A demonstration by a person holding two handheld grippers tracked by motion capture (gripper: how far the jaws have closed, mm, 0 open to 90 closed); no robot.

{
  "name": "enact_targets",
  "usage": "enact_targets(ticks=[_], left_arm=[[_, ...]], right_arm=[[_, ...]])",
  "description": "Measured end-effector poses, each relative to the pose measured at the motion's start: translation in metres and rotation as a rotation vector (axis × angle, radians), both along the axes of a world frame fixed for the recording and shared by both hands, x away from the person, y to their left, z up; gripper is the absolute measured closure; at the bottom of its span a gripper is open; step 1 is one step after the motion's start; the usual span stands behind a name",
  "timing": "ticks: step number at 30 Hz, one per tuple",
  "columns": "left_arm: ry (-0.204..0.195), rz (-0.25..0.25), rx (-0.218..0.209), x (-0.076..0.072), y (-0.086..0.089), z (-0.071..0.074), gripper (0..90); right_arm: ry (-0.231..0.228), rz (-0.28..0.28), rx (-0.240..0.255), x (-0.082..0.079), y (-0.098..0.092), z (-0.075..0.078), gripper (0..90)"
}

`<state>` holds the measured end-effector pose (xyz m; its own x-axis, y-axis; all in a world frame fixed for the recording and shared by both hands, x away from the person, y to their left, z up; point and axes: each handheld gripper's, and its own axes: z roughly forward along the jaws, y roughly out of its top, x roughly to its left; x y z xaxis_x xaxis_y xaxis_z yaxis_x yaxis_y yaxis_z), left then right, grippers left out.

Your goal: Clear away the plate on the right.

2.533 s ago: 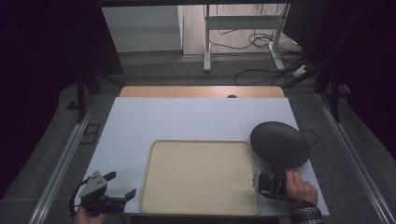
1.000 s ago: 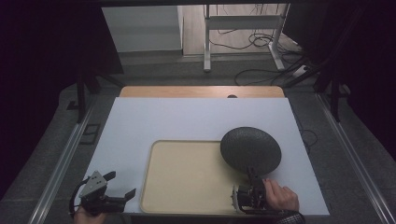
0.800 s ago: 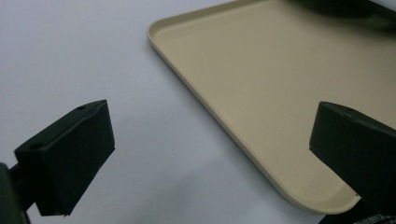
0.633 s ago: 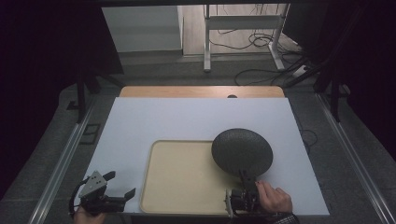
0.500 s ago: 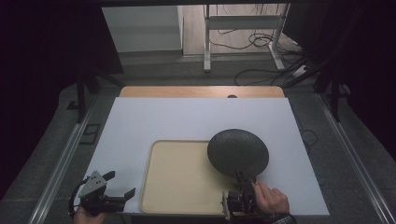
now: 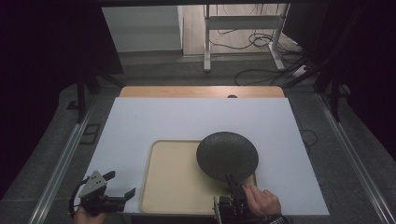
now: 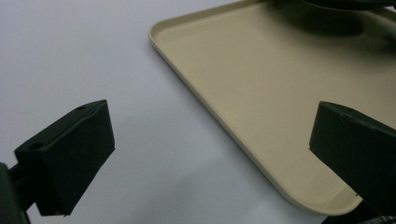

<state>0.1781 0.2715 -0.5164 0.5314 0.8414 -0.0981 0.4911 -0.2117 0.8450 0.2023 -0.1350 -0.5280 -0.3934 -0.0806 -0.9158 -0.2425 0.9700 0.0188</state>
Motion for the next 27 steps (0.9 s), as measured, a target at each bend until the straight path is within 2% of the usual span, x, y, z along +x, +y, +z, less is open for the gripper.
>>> enact_targets(ticks=[8, 13, 14, 16, 27], left_arm=[[0.0, -0.001, 0.001, 0.0, 0.0, 0.0, 0.0], [0.001, -0.003, 0.002, 0.0, 0.0, 0.0, 0.0], [0.0, -0.003, 0.001, 0.0, 0.0, 0.0, 0.0], [0.0, -0.003, 0.0, 0.0, 0.0, 0.0, 0.0], [0.0, -0.004, 0.0, 0.0, 0.0, 0.0, 0.0]], right_arm=[[0.006, 0.061, 0.008, -0.009, 0.018, -0.001, 81.8], [0.02, 0.079, 0.023, -0.013, 0.027, -0.004, 81.7], [0.025, 0.089, 0.008, -0.013, 0.028, -0.003, 81.7], [0.02, 0.106, 0.014, -0.014, 0.032, -0.005, 81.7], [0.034, 0.141, 0.008, -0.018, 0.043, -0.01, 81.6]])
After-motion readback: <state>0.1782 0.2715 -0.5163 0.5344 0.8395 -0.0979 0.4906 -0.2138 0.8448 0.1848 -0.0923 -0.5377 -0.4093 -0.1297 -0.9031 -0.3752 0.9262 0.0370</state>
